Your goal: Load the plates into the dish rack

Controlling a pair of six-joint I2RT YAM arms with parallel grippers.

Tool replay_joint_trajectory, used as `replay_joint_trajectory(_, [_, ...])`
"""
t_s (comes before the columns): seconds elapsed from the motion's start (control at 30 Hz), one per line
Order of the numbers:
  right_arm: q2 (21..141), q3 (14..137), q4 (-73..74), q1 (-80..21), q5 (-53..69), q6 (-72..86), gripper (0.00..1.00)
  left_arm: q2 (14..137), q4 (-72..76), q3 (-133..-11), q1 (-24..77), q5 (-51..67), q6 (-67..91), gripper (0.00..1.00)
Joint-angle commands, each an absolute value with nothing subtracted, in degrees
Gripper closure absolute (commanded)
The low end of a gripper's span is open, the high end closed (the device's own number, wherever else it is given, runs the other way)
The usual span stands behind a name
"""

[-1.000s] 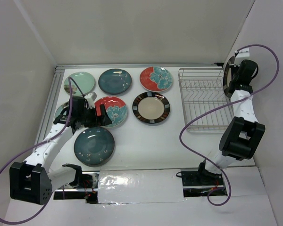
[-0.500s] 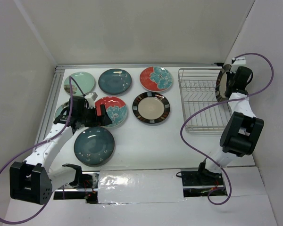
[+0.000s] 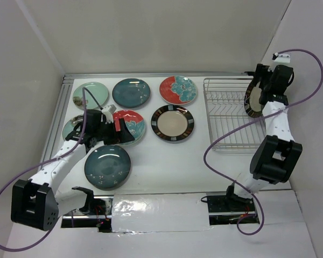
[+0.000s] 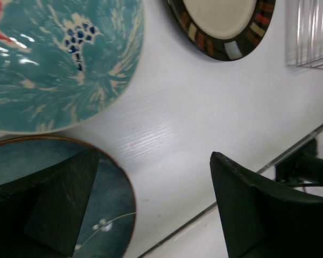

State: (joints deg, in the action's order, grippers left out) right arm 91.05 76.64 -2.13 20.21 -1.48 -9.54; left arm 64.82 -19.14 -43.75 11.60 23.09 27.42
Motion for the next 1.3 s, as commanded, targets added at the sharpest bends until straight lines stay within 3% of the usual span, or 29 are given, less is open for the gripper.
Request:
replay_joint_trajectory(0.0, [83.16,79.46,0.87,17.58,1.83,-0.63,0.06,67.58,-13.19,-45.08,14.14,24.43,33.81,0.03])
replay_joint_trajectory(0.37, [72.97,68.74,4.66,6.69,12.73,15.55,0.01,81.9,2.71,-45.09,22.67,22.06,51.23,0.06])
replay_joint_trajectory(0.8, [64.78,56.96,5.27,-0.35,13.62,21.71,0.01,100.89,19.15,-49.3,31.9,10.47,70.82,0.12])
replay_joint_trajectory(1.27, [60.03,52.91,7.38,-0.88,14.15,21.71,0.01,112.15,26.46,-52.21,34.01,0.53,82.35,0.3])
